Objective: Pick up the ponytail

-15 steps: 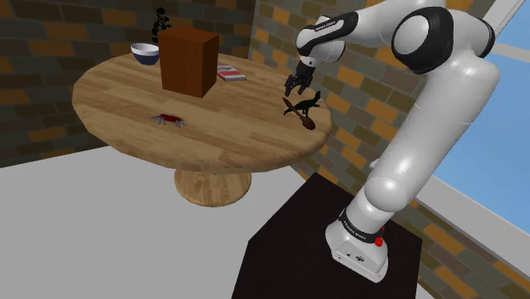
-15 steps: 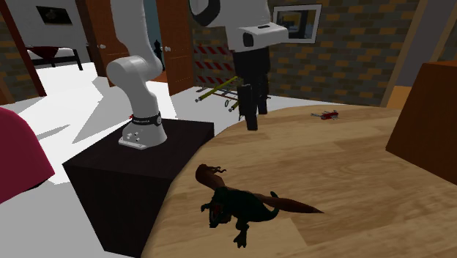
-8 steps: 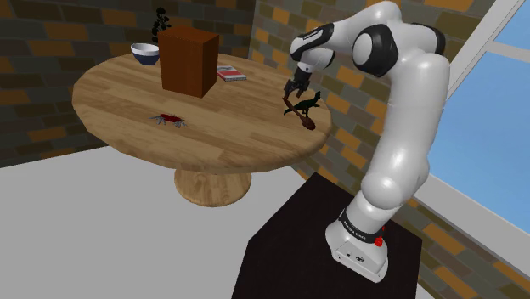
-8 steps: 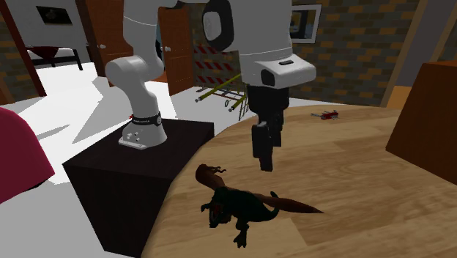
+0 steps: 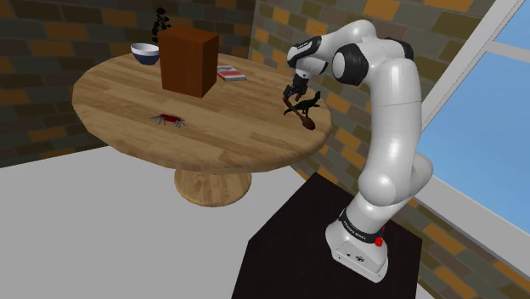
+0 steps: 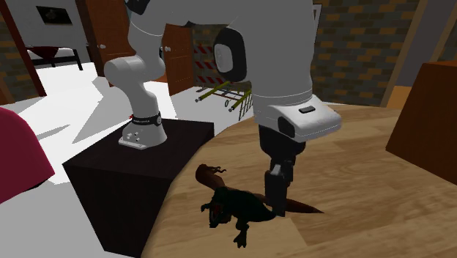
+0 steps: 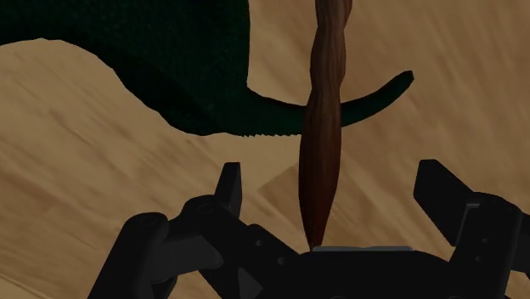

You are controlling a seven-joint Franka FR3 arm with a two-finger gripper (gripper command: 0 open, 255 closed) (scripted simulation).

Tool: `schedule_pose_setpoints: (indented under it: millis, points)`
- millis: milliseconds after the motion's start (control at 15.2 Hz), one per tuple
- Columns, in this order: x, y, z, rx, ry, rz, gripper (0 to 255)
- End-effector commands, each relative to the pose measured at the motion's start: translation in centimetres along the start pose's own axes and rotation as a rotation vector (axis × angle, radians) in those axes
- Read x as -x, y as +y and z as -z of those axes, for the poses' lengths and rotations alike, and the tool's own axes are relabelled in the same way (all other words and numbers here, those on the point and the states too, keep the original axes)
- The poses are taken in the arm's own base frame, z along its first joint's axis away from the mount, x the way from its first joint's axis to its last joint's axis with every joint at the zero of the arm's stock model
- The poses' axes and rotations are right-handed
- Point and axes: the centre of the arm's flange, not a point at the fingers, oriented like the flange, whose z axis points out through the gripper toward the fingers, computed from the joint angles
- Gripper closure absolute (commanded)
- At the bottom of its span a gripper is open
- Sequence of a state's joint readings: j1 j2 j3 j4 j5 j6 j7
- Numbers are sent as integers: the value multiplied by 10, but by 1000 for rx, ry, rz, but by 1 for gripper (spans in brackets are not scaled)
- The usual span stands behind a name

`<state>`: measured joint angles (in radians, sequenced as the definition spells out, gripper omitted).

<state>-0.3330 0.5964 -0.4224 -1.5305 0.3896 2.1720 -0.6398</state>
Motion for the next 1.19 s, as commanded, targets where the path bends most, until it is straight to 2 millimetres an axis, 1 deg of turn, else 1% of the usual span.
schedule_pose_setpoints:
  millis: [0, 198, 330, 396, 990, 1122]
  points:
    - [-1, 0, -11, 0, 0, 0, 0]
    - [2, 1, -27, 0, 0, 0, 0]
    - [2, 1, -30, 0, 0, 0, 0]
    - [2, 1, -30, 0, 0, 0, 255]
    - [2, 1, -30, 0, 0, 0, 255]
    - [1, 0, -20, 0, 0, 0, 255]
